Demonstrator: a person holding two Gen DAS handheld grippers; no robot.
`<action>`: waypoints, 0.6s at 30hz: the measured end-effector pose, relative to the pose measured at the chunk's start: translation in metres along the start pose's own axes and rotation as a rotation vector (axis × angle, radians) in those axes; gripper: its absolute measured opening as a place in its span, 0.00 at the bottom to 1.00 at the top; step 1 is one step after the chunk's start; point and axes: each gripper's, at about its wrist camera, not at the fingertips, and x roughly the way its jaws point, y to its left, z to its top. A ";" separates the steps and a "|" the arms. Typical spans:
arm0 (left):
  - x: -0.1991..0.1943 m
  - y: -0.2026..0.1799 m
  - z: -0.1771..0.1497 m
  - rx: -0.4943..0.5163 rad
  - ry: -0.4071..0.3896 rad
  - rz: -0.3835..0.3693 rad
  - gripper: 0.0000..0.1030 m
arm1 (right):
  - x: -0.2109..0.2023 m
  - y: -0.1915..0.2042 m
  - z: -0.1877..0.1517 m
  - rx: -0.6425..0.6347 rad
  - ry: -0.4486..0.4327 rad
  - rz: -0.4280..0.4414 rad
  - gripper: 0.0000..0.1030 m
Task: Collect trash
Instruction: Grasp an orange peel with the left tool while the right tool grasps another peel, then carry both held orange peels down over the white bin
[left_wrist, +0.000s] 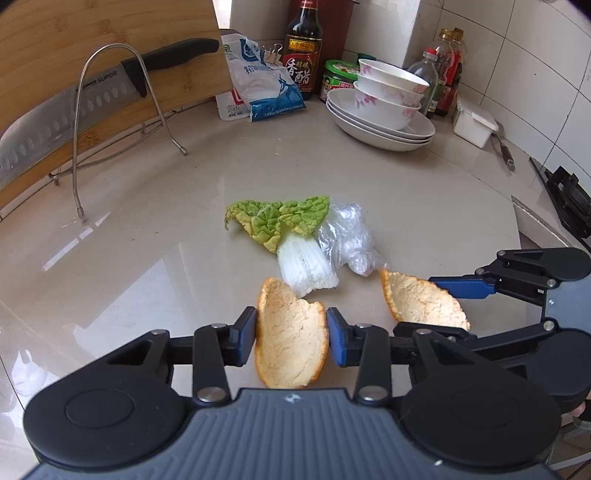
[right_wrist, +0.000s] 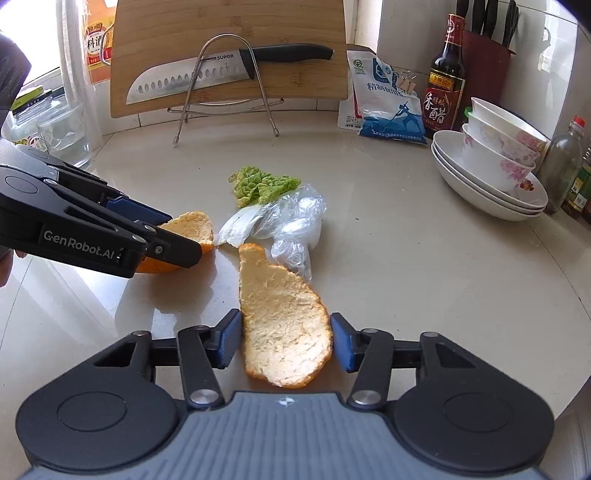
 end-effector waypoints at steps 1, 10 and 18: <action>-0.002 0.000 0.001 0.003 0.002 -0.008 0.37 | -0.002 0.000 0.000 -0.003 0.001 0.001 0.48; -0.020 -0.006 0.010 0.069 0.014 -0.064 0.37 | -0.021 -0.006 0.001 0.009 -0.020 0.022 0.46; -0.027 -0.024 0.011 0.148 0.047 -0.099 0.36 | -0.039 -0.011 -0.009 0.014 -0.024 0.031 0.46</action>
